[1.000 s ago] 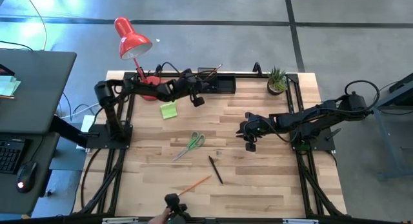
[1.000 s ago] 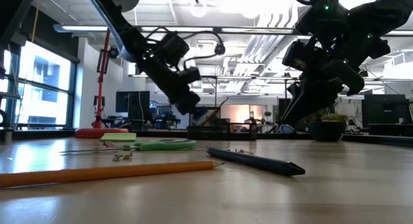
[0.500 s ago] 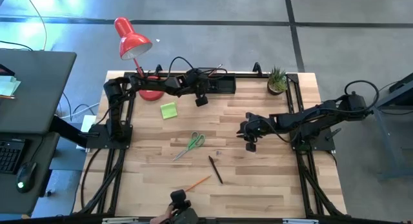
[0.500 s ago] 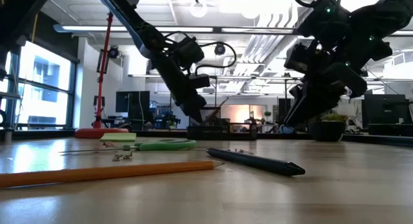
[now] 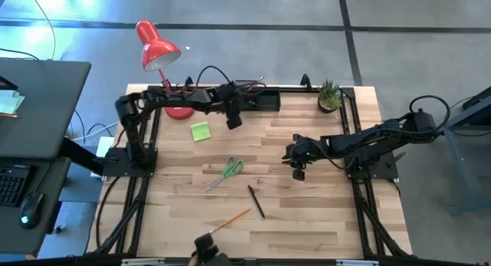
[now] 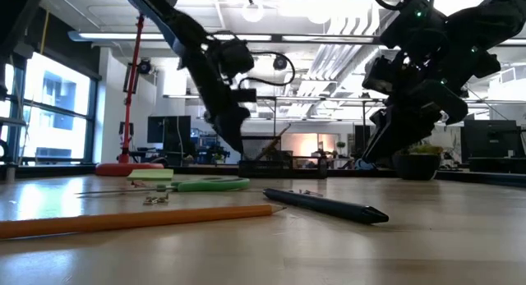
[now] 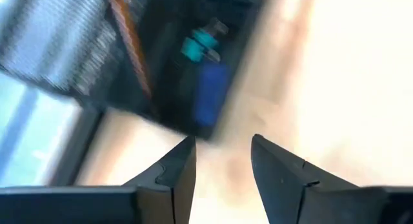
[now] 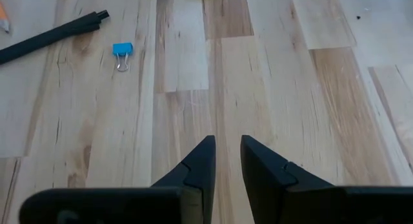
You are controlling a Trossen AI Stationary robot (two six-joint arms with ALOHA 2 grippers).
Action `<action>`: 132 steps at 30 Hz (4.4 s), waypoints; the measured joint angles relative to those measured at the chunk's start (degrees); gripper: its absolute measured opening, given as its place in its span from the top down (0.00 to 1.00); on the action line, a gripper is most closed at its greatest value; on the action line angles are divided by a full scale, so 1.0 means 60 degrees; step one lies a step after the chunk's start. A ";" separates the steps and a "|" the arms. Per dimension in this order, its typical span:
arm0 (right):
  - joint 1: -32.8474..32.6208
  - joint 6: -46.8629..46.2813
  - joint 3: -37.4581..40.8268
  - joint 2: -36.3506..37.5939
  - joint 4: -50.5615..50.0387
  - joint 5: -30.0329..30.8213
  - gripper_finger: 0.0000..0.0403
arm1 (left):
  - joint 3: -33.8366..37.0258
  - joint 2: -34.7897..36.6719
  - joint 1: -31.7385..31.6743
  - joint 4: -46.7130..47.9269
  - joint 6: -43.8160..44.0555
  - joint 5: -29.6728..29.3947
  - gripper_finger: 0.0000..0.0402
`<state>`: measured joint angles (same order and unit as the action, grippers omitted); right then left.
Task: Pick and place office supplies into organizer
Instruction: Put the green scissor into the desk organizer
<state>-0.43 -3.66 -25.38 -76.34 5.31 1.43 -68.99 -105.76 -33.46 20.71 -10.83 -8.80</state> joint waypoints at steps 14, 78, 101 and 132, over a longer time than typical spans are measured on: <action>0.0000 -0.0069 0.0010 0.0000 0.0003 -0.0045 0.83 | 0.0004 0.0661 0.2541 0.3123 0.3988 0.1390 0.72; -0.0441 -0.0098 0.0010 0.0000 0.0018 -0.0066 0.83 | -0.0695 -0.1244 0.5207 0.2902 0.5795 -0.0495 0.91; -0.0441 -0.0149 0.0013 -0.0029 -0.0056 0.0080 0.83 | -0.4238 -0.1175 0.3073 0.0677 0.1736 -0.2744 0.98; -0.0739 -0.0228 0.0013 -0.0036 0.0624 0.1193 0.83 | -0.2515 -0.2256 0.1379 -0.0552 0.2051 0.0204 0.38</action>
<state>-4.86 -5.03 -25.30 -76.55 9.05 8.59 -84.08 -119.30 -25.19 17.39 1.48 -7.58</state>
